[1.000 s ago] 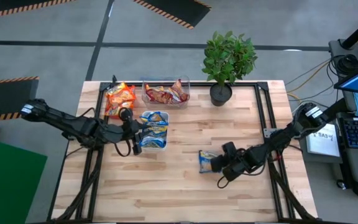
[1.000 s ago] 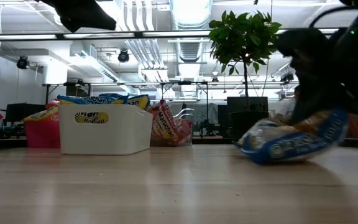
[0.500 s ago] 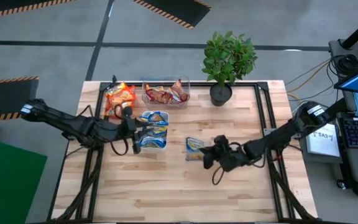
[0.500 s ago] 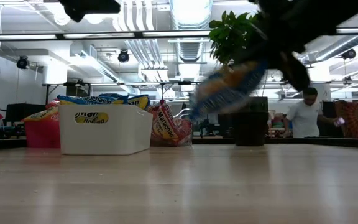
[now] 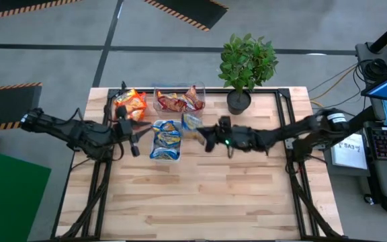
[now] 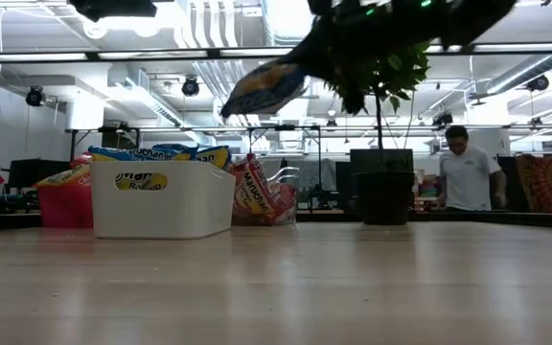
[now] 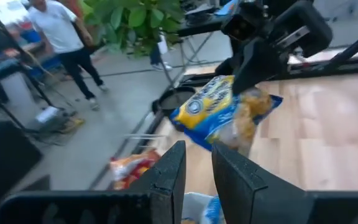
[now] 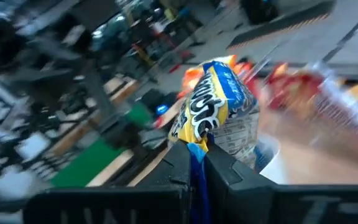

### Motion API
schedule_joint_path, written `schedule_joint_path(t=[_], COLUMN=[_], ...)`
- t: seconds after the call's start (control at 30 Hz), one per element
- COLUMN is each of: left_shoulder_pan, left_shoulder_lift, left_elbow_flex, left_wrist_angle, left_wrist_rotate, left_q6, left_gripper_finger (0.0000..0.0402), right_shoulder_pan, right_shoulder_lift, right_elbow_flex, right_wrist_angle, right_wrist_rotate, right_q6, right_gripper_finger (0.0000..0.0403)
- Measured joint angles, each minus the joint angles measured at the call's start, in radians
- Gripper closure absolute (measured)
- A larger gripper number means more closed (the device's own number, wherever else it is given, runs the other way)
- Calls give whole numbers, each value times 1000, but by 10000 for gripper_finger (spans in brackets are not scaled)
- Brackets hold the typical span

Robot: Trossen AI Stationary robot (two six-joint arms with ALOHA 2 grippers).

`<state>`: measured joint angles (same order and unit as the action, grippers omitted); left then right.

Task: Sort Maruchan noodles
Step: Put the blue noodle pack into the white bin

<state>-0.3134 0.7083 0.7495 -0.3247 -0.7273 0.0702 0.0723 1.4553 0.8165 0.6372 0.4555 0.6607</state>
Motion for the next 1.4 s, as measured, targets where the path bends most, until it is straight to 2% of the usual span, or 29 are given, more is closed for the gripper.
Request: schedule_joint_path(t=[0.07,0.2,0.37,0.43,0.63,0.9,1.1,1.27,1.4], left_shoulder_pan=[1,4,4,4,2,2,3,3,3], left_shoulder_lift=[-19,-45,-60,-57,-48,0,58,129,174], left_elbow_flex=[-12,-29,-63,-79,-171,-263,-292,-293,-291], left_wrist_angle=[-1,-1,-27,-39,-23,3,3,13,69], left_wrist_rotate=[-21,-34,-19,-13,57,66,55,-10,-14], left_q6=[34,52,-28,-80,-245,-393,-455,-474,-475], left_gripper_finger=[340,340,340,340,340,340,340,340,340], right_shoulder_pan=[-38,-72,-73,-72,-70,-53,-53,-50,-33], right_shoulder_lift=[51,194,382,445,553,554,499,469,488], right_elbow_flex=[48,177,347,408,556,645,671,671,670], right_wrist_angle=[0,-3,-17,-73,-308,-504,-647,-657,-626], right_wrist_rotate=[-9,-105,-201,-229,-220,-191,-139,-146,-144], right_q6=[-44,-86,-93,-67,-24,-57,-78,-97,-92], right_gripper_finger=[394,394,394,394,394,394,394,394,394])
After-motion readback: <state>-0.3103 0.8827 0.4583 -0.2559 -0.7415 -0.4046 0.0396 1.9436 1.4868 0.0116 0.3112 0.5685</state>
